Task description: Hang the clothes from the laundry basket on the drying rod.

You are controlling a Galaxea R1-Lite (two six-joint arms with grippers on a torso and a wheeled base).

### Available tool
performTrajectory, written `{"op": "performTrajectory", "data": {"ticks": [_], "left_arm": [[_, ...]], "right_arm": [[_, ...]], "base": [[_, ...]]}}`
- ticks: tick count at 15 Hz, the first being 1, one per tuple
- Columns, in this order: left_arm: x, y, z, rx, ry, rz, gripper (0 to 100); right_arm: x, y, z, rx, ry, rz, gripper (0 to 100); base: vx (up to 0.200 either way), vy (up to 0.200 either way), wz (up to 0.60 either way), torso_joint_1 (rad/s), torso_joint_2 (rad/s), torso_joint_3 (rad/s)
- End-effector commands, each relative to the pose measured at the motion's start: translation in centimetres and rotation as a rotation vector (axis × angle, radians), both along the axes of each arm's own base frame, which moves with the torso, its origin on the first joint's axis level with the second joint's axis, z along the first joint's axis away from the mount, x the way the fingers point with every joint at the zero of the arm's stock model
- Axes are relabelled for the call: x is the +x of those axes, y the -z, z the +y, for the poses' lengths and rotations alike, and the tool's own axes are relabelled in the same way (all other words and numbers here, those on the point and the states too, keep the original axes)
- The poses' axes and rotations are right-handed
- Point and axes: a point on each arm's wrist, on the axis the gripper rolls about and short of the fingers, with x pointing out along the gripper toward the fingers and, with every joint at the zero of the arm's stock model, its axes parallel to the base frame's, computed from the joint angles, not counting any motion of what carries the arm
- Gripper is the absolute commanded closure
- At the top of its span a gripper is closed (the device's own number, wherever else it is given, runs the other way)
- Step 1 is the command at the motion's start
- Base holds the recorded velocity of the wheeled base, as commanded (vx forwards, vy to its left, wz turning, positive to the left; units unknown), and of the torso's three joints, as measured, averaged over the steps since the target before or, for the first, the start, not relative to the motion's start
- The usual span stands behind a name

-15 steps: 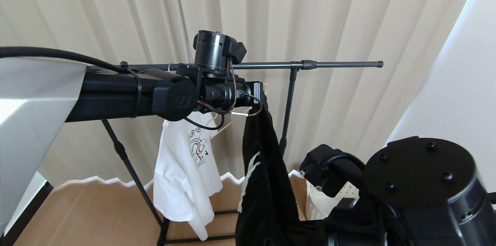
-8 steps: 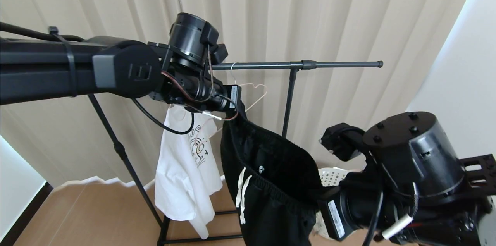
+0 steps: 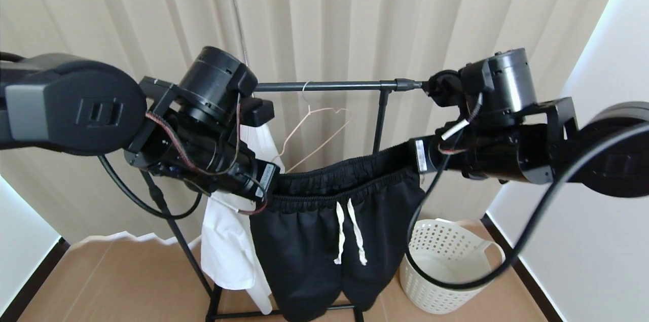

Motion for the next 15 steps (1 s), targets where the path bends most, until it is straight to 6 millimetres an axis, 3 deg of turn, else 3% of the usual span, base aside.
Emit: {"op": "performTrajectory", "data": {"ticks": [1, 3, 6, 9, 12, 15], "left_arm": [[-3.5, 1.2, -0.2, 0.041, 0.051, 0.045, 100], [-5.9, 2.0, -1.5, 0.028, 0.084, 0.093, 100], [-8.1, 2.6, -4.4, -0.033, 0.103, 0.147, 100], [-8.2, 3.7, -7.3, -0.142, 0.102, 0.173, 100], [-7.8, 3.6, -8.1, -0.202, 0.141, 0.179, 100], [-7.9, 4.1, -7.6, -0.188, 0.12, 0.185, 100]], "right_arm": [[4.2, -0.3, 1.6, 0.076, 0.054, -0.048, 100], [5.9, -1.3, 2.8, 0.096, 0.048, -0.092, 100], [7.8, -0.1, 5.5, 0.111, 0.02, -0.099, 100], [7.0, -0.6, 7.3, 0.185, -0.008, -0.105, 100], [7.7, -0.7, 7.9, 0.203, -0.009, -0.12, 100], [6.9, -1.8, 7.2, 0.258, 0.023, -0.114, 100]], "base": [[0.0, 0.0, 0.0, 0.0, 0.0, 0.0], [0.0, 0.0, 0.0, 0.0, 0.0, 0.0], [0.0, 0.0, 0.0, 0.0, 0.0, 0.0], [0.0, 0.0, 0.0, 0.0, 0.0, 0.0], [0.0, 0.0, 0.0, 0.0, 0.0, 0.0], [0.0, 0.0, 0.0, 0.0, 0.0, 0.0]]}}
